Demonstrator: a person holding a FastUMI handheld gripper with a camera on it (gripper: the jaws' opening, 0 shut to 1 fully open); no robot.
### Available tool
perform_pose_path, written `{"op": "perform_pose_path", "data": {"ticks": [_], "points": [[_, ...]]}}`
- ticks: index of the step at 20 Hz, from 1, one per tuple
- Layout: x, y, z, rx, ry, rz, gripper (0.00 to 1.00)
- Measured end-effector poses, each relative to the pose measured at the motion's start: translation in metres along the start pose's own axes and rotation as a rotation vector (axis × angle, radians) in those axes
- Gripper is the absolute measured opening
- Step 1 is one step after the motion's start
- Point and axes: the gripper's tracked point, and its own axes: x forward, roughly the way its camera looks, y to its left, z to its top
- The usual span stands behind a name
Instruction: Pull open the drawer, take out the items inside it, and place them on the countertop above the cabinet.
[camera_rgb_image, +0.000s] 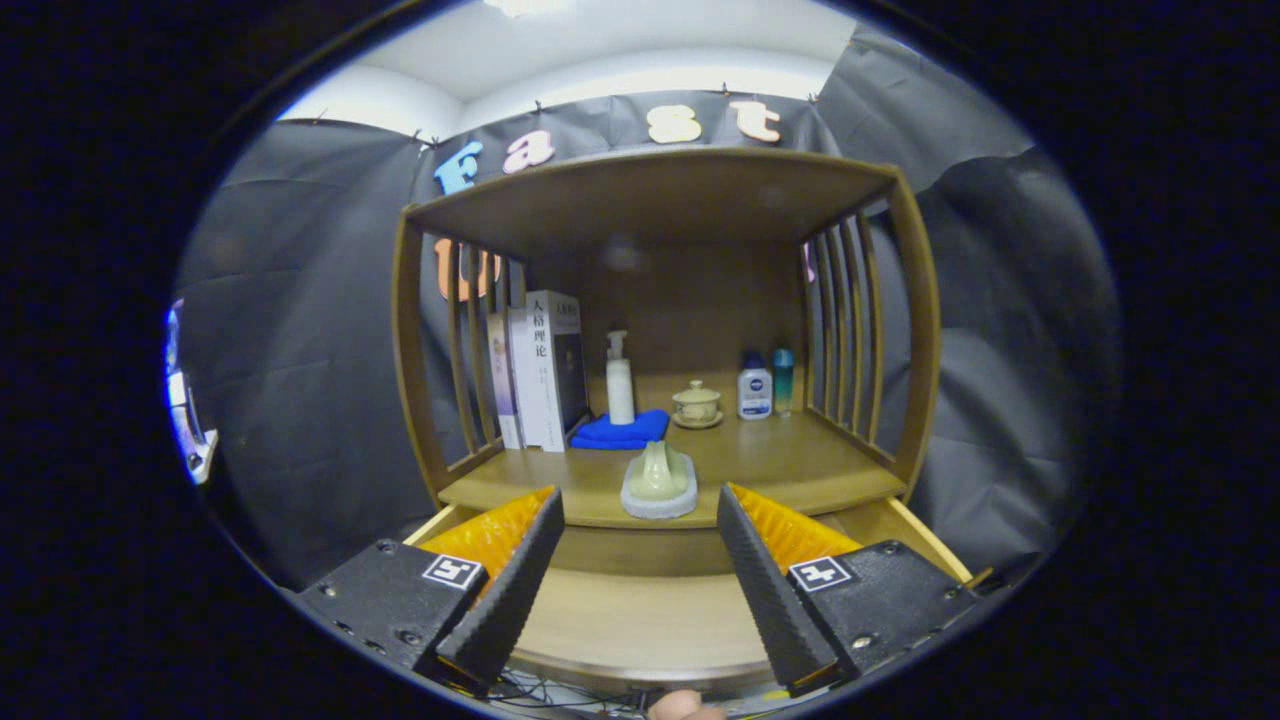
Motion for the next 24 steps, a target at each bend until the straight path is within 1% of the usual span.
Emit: {"op": "perform_pose_path", "data": {"ticks": [3,5,10,14,17,19,22,24], "points": [[-0.037,-0.005,-0.009,-0.004,-0.057,-0.042,0.97],[-0.057,-0.005,-0.026,0.018,-0.079,-0.057,0.97],[-0.086,0.004,-0.092,0.017,-0.044,-0.035,0.97],[-0.085,0.01,-0.122,0.009,-0.024,-0.025,0.97],[-0.078,0.005,-0.134,-0.026,-0.018,-0.064,0.97],[-0.07,0.006,-0.138,-0.008,-0.022,-0.067,0.97],[-0.059,0.006,-0.15,0.021,0.01,-0.061,0.97],[-0.055,0.002,-0.151,0.025,0.005,-0.078,0.97]]}}
